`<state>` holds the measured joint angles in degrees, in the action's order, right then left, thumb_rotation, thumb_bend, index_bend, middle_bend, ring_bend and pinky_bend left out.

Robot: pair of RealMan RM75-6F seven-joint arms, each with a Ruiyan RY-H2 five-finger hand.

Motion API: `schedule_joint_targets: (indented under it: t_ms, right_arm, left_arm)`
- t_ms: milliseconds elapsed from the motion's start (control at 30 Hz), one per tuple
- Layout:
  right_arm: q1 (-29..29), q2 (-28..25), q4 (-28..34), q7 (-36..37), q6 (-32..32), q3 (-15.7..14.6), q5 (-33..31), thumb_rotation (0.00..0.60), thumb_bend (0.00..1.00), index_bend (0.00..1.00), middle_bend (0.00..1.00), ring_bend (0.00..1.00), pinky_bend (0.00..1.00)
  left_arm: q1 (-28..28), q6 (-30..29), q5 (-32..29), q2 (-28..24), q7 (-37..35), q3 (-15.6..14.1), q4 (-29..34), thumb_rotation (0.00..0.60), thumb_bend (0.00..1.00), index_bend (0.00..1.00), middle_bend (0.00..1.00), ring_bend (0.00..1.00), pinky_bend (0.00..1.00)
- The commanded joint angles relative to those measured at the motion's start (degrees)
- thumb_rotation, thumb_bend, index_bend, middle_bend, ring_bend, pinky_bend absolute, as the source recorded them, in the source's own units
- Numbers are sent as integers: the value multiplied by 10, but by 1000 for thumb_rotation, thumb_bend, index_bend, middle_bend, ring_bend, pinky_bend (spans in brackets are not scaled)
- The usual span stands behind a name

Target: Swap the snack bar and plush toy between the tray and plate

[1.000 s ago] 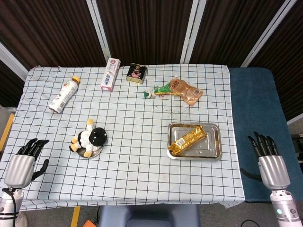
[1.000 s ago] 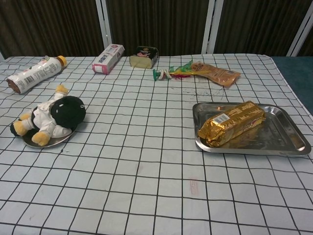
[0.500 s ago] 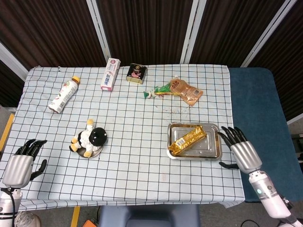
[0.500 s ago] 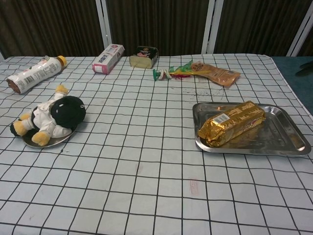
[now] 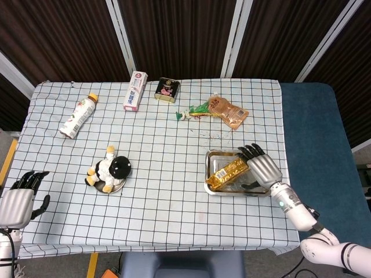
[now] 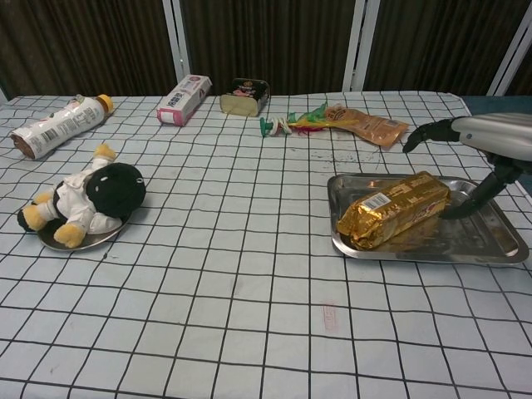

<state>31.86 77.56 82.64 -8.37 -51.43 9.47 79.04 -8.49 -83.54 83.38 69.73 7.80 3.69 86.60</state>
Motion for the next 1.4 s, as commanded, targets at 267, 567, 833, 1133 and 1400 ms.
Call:
schedule_joint_targets:
  t_ms: [267,567,833,1133,1400]
  right_arm:
    - [48,60,-75,-15,60,7,-59,600,99,349,233,210,150]
    - [66,114,-148,-3,41,4,-52,600,98,609,401,422,306]
    - [49,154,-194,1,-64,1,-9,600,99,939,694,735,577]
    - [86,171,-180,62,-83,22,28,600,98,944,704,755,598]
    - [171,257,-275,77,-46,54,33,600,98,945,704,756,599]
  left_arm:
    - [0,6,-8,-5,1,2,6,600,440,184,232,155,324]
    - [3,4,-9,-9,-8,3,7,600,435,184,232,155,324]
    - [2,8,-10,-11,-8,2,11,600,434,184,232,155,324]
    - [-3,23,-15,-14,6,-1,19,600,435,184,233,155,324]
    - [-3,24,-14,-16,13,-3,23,600,437,185,233,155,324]
